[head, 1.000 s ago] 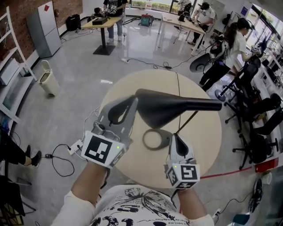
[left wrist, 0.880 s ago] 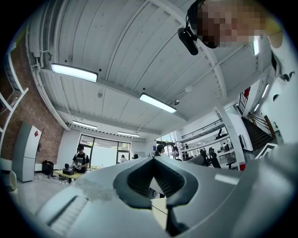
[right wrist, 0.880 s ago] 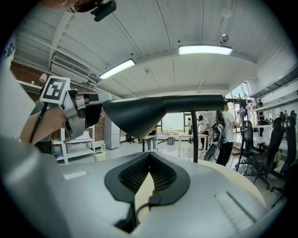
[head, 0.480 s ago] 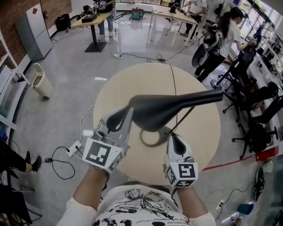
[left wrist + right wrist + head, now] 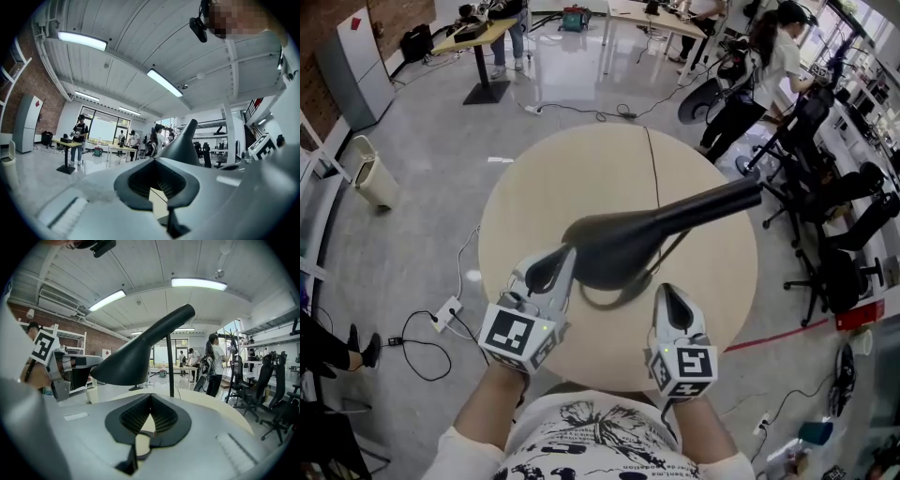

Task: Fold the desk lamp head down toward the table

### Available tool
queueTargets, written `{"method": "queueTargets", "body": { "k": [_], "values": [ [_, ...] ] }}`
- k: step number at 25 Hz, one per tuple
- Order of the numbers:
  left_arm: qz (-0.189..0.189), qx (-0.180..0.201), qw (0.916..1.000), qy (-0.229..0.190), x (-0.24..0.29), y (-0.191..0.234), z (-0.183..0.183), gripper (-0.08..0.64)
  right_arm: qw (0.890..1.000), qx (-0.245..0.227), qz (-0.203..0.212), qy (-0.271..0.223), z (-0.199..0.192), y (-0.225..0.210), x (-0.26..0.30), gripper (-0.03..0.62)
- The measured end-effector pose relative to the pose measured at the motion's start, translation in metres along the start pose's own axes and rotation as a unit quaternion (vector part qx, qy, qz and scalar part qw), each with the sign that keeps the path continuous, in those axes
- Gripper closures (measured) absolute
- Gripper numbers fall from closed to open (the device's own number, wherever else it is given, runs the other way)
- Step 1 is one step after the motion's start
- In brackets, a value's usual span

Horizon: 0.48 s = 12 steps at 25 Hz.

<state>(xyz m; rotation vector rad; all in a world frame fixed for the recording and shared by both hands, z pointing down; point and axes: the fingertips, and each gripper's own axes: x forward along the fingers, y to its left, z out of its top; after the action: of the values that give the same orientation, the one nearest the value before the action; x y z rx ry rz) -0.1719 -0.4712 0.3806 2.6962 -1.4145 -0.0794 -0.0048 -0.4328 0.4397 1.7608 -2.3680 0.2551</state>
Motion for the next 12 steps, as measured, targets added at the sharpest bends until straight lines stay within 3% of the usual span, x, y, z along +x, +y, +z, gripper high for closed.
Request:
{"method": "queueTargets", "body": {
  "k": [12],
  "values": [
    [0.007, -0.037, 0.9979, 0.053, 0.02, -0.017, -0.057, 0.557, 1.0, -0.009, 0.015, 0.023, -0.011, -0.021, 0.009, 0.583]
  ]
}}
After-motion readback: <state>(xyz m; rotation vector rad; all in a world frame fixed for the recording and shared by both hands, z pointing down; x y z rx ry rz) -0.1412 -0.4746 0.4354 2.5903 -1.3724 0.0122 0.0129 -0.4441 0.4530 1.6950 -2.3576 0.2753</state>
